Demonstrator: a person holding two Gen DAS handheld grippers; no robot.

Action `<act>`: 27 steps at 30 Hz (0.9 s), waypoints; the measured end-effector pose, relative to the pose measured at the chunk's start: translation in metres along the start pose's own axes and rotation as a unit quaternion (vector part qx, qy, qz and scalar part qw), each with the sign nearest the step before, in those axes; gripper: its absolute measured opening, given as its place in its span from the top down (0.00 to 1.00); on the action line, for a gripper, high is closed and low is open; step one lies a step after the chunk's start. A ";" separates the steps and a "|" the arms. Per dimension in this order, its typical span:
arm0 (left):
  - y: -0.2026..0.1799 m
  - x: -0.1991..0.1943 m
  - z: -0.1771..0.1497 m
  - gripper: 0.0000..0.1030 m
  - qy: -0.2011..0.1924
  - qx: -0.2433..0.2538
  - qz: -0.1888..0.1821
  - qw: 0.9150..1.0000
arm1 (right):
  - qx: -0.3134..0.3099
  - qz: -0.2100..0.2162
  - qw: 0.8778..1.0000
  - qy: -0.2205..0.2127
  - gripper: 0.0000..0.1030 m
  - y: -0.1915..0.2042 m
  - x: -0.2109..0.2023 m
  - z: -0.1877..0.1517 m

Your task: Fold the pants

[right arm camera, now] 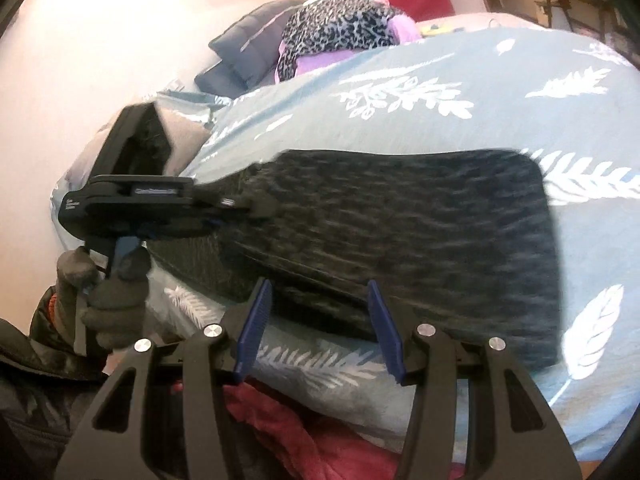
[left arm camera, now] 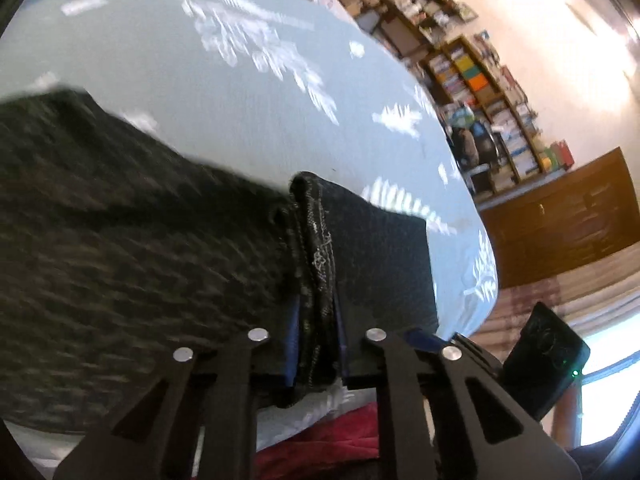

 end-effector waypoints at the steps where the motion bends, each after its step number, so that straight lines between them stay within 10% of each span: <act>1: 0.006 -0.012 0.003 0.90 -0.009 -0.001 0.008 1.000 | 0.001 -0.002 1.000 -0.005 0.50 -0.001 -0.004 0.003; 7: 0.042 -0.048 -0.004 0.90 -0.034 -0.009 0.060 0.998 | 0.014 -0.018 0.999 -0.029 0.47 -0.010 -0.013 0.018; 27: 0.079 0.006 -0.026 0.86 -0.008 -0.029 0.111 0.993 | 0.021 -0.122 0.992 -0.029 0.47 -0.054 0.058 0.028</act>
Point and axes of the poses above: each gripper's, at about its wrist camera, not at the fingertips, and x roughly the way its jaws point, y to its left, z to its top, the point moved 6 cm from there along x, roughly the way its jaws point, and after that the axes turned 8 degrees about x, right-handed, at the moved point
